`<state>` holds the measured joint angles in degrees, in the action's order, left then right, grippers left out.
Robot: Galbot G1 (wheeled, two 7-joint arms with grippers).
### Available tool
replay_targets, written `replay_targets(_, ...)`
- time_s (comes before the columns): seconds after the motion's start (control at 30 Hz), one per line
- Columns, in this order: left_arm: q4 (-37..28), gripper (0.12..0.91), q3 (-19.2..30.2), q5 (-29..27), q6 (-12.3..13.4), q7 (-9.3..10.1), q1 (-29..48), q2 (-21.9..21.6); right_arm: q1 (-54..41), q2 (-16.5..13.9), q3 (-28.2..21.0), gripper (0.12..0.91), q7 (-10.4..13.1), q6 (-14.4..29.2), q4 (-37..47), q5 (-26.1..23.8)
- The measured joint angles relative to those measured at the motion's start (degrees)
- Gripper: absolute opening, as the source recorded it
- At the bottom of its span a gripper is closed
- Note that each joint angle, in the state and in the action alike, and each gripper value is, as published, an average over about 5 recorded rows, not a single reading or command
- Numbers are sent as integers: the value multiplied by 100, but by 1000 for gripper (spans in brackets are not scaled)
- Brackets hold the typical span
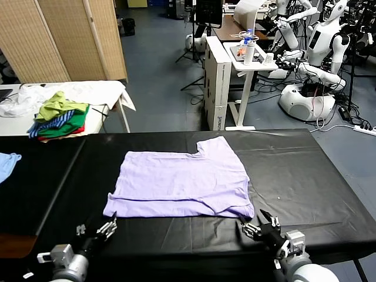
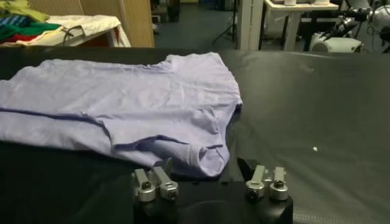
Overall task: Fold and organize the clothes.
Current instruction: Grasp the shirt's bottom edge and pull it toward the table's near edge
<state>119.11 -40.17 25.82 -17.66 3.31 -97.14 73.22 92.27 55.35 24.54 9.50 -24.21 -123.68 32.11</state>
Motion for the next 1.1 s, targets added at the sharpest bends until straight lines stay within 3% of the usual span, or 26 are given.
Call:
replay_targets(0.17,34,448,18,10,7,-43,-38,5,-9,-29,-4,274,-5,18,-1,-7)
replay_targets(0.23,46,315,22,10,8,-46,-43,4,0,-50,1,206,-4,19,-17,-6)
replay_targets(0.33,53,176,24,-4,9,-44,-61,1,39,-94,22,171,14,3,-74,5)
replay_targets(0.4,72,146,22,-42,3,-27,-94,-2,73,-131,53,165,52,-38,-120,29)
replay_targets(0.77,420,145,-159,-414,-150,56,-622,-125,421,-463,422,161,186,-591,-556,612)
replay_targets(1.1,812,145,-347,-582,-201,79,-1365,-113,891,-676,601,161,243,-853,-986,672)
